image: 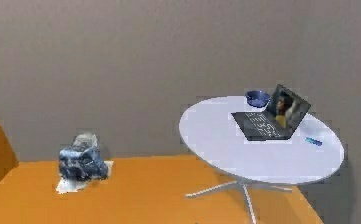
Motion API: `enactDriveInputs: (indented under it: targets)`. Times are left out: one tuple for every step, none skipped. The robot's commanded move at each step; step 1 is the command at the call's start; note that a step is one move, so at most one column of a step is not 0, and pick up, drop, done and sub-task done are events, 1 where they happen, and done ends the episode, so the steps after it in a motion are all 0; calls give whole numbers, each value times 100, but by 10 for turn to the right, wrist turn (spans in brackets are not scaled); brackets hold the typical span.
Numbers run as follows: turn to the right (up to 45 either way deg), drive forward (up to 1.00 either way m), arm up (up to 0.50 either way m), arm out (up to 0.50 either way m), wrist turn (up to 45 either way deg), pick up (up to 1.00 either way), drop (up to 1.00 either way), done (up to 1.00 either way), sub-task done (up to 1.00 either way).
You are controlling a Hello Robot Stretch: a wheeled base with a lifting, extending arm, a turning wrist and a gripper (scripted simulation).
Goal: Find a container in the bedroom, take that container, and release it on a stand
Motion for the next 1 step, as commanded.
enactDriveInputs:
  targets:
    - [0,10,0,0,0,0,0,0,0]
